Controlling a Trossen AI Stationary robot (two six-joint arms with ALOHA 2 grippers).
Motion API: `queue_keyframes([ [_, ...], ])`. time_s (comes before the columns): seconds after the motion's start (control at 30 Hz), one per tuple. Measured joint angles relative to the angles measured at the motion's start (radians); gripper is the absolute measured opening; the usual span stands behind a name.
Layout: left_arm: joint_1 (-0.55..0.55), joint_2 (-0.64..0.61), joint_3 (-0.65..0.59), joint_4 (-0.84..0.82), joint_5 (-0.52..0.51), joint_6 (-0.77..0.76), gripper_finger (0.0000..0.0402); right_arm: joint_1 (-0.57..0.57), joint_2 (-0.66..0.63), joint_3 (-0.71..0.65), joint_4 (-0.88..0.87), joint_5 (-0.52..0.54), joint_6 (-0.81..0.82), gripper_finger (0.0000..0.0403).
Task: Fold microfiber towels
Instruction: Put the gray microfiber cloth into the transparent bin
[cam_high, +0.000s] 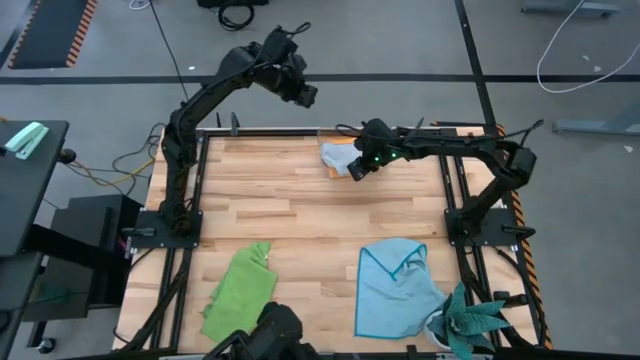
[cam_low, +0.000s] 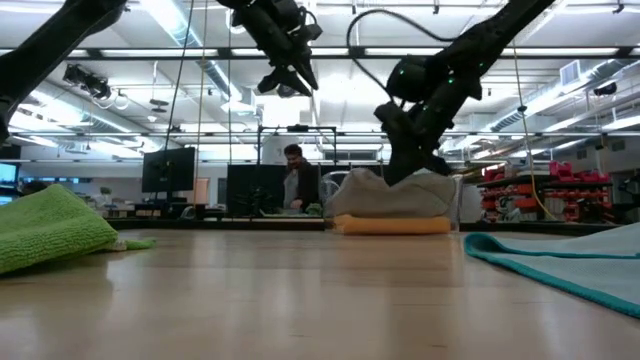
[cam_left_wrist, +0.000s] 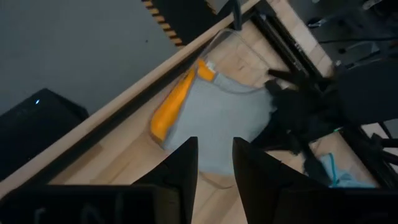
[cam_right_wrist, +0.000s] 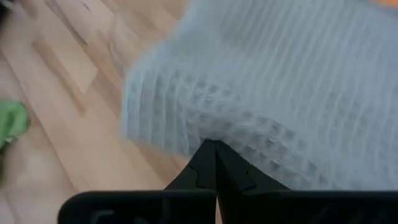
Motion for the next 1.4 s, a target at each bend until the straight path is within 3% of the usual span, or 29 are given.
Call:
queue_keyframes([
  [0.4,-0.004,0.000,0.000,0.005,0.001,-0.040,0.0107,-0.041,0.091,0.191,-0.128,-0.003,-0.166,0.0000],
  [0.93,-0.037,0.000,0.000,0.028,-0.021,-0.058,0.0107,-0.092,0.054,0.207,-0.176,-0.011,-0.219,0.0000],
  [1.2,-0.044,0.000,0.000,-0.057,-0.045,0.023,0.0107,-0.057,-0.060,0.207,-0.185,-0.016,-0.200,0.0010],
  [1.4,-0.044,0.000,-0.001,-0.220,-0.208,0.056,0.0107,-0.013,-0.184,0.207,-0.227,0.033,-0.175,0.0011],
])
